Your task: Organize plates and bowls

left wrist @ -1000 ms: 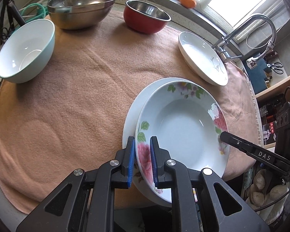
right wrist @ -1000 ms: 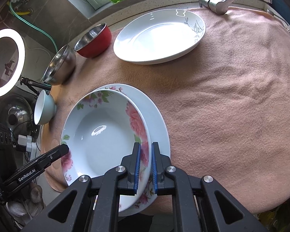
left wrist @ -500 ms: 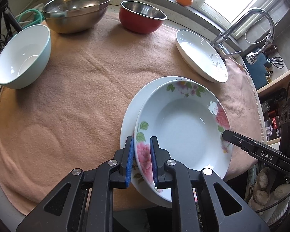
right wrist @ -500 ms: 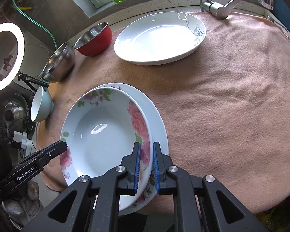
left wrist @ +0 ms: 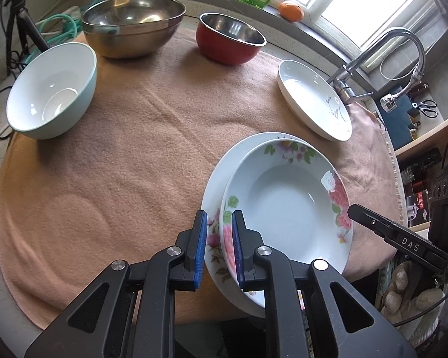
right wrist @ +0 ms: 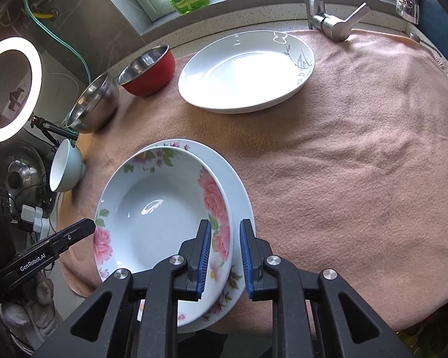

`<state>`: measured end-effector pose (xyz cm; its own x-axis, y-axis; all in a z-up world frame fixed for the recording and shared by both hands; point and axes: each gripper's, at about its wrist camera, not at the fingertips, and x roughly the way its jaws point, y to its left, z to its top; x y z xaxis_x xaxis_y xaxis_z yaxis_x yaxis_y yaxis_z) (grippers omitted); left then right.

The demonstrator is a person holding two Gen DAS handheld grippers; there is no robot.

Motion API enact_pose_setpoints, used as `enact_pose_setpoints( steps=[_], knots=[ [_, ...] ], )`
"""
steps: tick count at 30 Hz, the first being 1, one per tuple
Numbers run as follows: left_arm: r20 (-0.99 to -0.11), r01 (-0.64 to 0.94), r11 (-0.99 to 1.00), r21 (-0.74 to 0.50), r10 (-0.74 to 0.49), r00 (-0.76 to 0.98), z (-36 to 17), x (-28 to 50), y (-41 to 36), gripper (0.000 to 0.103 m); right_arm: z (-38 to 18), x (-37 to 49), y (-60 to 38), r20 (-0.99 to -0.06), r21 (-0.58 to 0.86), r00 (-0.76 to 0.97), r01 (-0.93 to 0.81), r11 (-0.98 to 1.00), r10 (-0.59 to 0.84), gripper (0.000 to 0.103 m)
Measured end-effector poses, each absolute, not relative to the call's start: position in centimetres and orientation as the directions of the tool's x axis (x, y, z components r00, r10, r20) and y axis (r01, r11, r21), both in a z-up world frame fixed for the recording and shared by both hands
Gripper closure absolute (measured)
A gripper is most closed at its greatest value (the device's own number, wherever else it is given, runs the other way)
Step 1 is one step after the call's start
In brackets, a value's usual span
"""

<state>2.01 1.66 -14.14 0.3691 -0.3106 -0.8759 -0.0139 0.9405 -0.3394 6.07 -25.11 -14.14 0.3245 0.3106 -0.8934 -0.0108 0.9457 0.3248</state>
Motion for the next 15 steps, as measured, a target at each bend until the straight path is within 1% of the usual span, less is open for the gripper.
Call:
enact_pose_setpoints(
  steps=[8, 15],
  knots=[
    [-0.869, -0.001, 0.939, -0.343, -0.317, 0.381, -13.1, 2.9, 1.4, 0.09, -13.8, 6.4, -25.7, -0.889, 0.32, 0.335, -0.039, 0.947, 0.314, 0.084],
    [-0.856, 0.018, 0.932, -0.361, -0.339, 0.39, -12.4, 4.9, 0.1, 0.089, -13.4, 7.3, -27.4, -0.889, 0.313, 0.351, -0.005, 0.95, 0.295, 0.084]
  ],
)
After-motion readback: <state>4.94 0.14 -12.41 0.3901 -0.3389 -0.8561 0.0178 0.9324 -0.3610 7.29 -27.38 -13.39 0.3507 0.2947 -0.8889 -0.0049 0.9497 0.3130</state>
